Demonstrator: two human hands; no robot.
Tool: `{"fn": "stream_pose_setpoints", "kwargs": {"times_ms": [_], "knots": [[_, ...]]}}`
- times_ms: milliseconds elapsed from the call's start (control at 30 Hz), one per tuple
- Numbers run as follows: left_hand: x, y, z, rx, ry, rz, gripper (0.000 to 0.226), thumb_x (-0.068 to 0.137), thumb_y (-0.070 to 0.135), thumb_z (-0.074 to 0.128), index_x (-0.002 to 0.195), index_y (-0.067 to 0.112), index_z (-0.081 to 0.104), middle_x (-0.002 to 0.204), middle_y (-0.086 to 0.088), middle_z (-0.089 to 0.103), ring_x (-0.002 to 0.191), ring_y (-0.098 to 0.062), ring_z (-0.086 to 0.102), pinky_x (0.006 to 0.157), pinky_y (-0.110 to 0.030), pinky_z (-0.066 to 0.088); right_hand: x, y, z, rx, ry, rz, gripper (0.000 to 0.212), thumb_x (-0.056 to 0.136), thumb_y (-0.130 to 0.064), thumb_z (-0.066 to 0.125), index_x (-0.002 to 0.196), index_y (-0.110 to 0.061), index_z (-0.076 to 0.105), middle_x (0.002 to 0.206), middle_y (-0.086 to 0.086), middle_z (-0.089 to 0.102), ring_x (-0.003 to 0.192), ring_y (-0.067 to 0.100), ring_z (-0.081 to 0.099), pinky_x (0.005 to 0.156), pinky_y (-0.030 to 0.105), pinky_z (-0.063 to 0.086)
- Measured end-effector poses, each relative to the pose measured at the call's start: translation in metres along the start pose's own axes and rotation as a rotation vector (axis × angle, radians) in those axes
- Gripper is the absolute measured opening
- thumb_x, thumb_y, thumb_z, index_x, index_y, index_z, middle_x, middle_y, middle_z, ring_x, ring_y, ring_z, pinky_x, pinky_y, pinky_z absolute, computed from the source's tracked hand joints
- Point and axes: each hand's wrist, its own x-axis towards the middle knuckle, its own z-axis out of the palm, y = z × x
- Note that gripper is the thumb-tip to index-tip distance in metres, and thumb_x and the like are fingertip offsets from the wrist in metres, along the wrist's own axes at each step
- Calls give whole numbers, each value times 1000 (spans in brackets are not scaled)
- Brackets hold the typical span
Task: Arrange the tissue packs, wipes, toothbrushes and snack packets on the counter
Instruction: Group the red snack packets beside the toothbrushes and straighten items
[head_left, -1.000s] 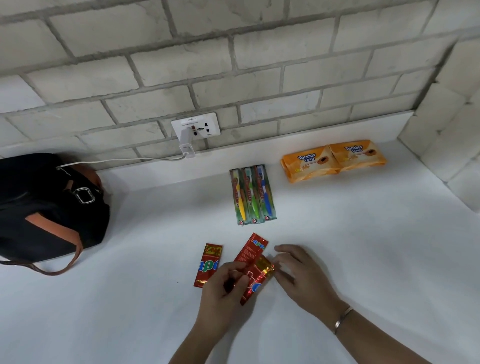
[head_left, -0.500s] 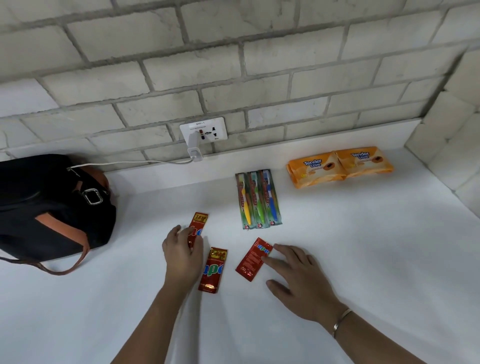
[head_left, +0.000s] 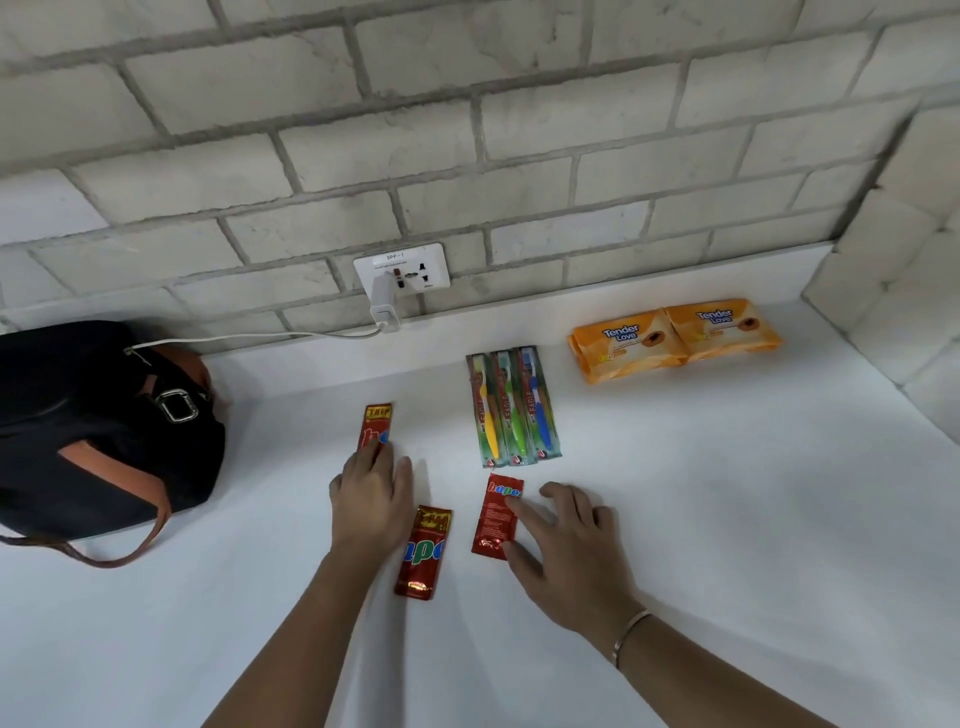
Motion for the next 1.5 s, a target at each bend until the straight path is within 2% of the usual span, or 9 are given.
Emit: {"fn": "stream_pose_setpoints", "kwargs": {"times_ms": [267, 500, 667, 800, 900, 1067, 1167, 1333, 1500], "knots": [[59, -3, 3, 67, -28, -50, 45, 104, 42, 32, 119, 11, 60, 129, -12, 60, 118, -35, 54, 94, -52, 42, 0, 0, -2, 5, -20, -32, 45, 97, -48, 44, 141, -43, 50, 135, 2, 59, 126, 26, 52, 88, 46, 49], [68, -7, 2, 65, -32, -9, 41, 107, 41, 38, 127, 11, 57, 137, -12, 58, 124, -35, 54, 99, -54, 42, 0, 1, -2, 13, -22, -23, 44, 97, -50, 41, 139, -44, 53, 136, 1, 60, 128, 27, 53, 90, 47, 49], [56, 3, -7, 23, -30, -8, 51, 106, 43, 37, 142, 11, 55, 149, -14, 53, 135, -37, 48, 108, -55, 38, 1, 0, -5, 30, -1, -27, 45, 97, -57, 42, 138, -44, 56, 135, 0, 60, 126, 26, 53, 88, 47, 48], [10, 28, -17, -84, 85, 9, 43, 99, 40, 50, 126, 10, 68, 129, -15, 67, 117, -35, 60, 97, -49, 48, 1, 0, -4, 38, 4, -38, 53, 95, -69, 41, 140, -44, 53, 136, -2, 58, 128, 24, 51, 91, 47, 47], [-40, 36, -14, -145, 54, -14, 33, 97, 33, 61, 120, 11, 70, 119, -13, 67, 110, -33, 60, 93, -44, 49, 3, 0, -5, 33, 6, -36, 55, 94, -70, 41, 141, -44, 52, 138, -2, 57, 129, 24, 49, 92, 47, 45], [-97, 30, -20, -144, -32, -55, 40, 90, 35, 75, 123, 14, 69, 114, -6, 66, 104, -26, 59, 88, -39, 51, 3, 0, -7, 31, -16, -19, 56, 91, -60, 42, 142, -40, 53, 141, -3, 53, 133, 24, 45, 96, 47, 42], [-112, 28, -27, -80, -95, -50, 46, 86, 43, 77, 123, 17, 68, 109, -2, 65, 99, -23, 59, 80, -38, 56, 1, 1, -5, 48, -13, -16, 55, 89, -54, 44, 139, -36, 56, 140, -3, 54, 132, 23, 46, 97, 46, 42], [-117, 35, -26, 22, -56, -13, 32, 91, 38, 71, 105, 9, 77, 92, -4, 70, 86, -23, 62, 66, -32, 53, -1, 2, -3, 87, 54, -16, 45, 90, -47, 50, 129, -32, 64, 133, -4, 59, 127, 21, 50, 96, 43, 44], [-114, 48, -26, 148, -120, 0, 19, 91, 27, 68, 95, 10, 74, 80, -4, 69, 79, -23, 60, 57, -30, 43, -1, 1, -1, 93, 99, -15, 56, 86, -74, 51, 122, -33, 66, 128, -5, 62, 124, 20, 53, 93, 44, 47]]}}
